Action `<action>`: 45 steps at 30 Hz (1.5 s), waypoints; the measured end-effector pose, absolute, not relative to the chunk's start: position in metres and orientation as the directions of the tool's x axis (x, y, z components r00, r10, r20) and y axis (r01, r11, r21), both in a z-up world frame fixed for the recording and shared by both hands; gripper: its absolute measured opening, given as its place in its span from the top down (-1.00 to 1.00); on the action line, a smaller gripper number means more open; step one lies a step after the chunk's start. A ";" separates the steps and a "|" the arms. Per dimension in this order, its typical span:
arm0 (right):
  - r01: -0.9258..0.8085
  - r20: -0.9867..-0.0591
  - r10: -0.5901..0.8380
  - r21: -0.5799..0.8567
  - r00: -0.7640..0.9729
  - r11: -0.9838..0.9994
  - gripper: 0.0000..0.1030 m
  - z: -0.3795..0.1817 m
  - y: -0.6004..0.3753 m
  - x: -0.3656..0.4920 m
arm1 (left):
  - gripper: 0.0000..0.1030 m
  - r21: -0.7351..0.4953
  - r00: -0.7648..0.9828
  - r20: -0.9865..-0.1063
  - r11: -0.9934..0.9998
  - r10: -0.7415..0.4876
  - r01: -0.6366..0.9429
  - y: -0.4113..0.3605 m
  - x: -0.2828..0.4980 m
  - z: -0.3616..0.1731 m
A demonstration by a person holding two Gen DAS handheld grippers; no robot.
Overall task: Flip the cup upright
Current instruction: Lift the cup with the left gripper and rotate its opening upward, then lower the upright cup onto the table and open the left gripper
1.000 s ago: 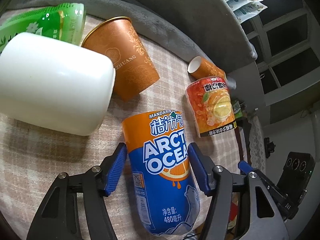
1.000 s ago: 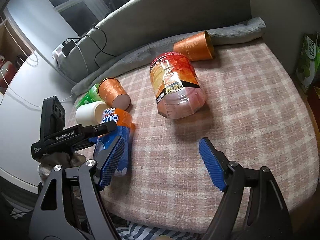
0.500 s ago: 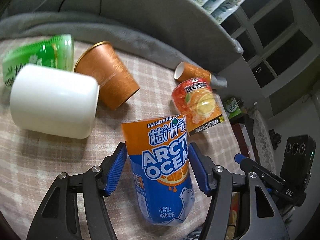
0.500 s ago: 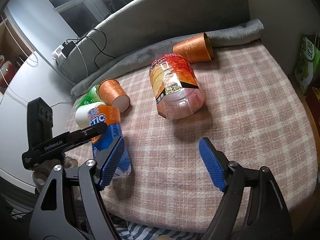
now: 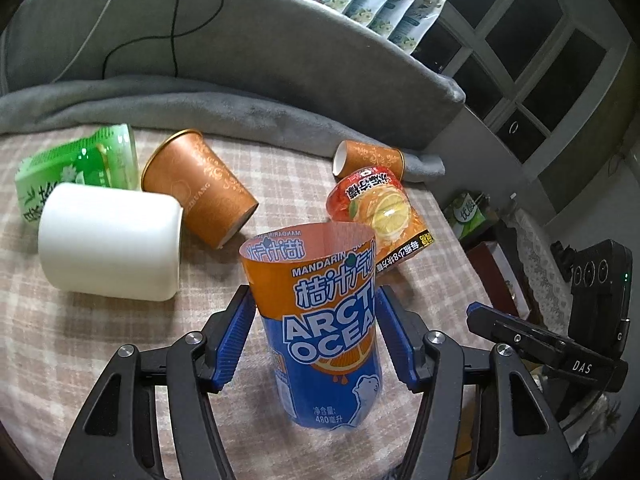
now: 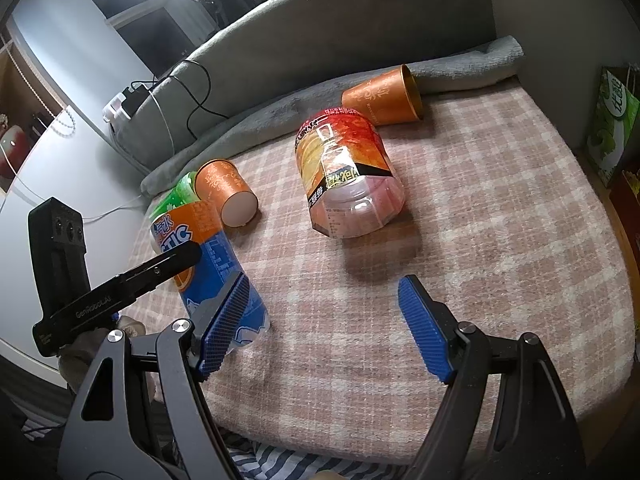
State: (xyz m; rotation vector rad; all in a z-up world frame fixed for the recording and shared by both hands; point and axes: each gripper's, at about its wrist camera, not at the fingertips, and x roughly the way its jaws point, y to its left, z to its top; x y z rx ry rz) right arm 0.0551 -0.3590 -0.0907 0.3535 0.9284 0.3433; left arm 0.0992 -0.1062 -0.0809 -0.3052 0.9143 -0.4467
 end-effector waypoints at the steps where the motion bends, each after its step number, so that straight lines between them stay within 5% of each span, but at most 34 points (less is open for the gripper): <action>1: -0.134 -0.711 0.433 0.437 0.555 0.889 -0.55 -0.091 -0.359 0.055 | -0.19 -0.431 0.533 -0.689 0.869 -0.491 0.244 -0.107 0.099 -0.080; 45: -0.123 -0.689 0.434 0.452 0.581 0.883 -0.55 -0.085 -0.366 0.049 | -0.18 -0.122 0.680 -0.640 0.921 -0.358 0.371 -0.150 0.062 -0.069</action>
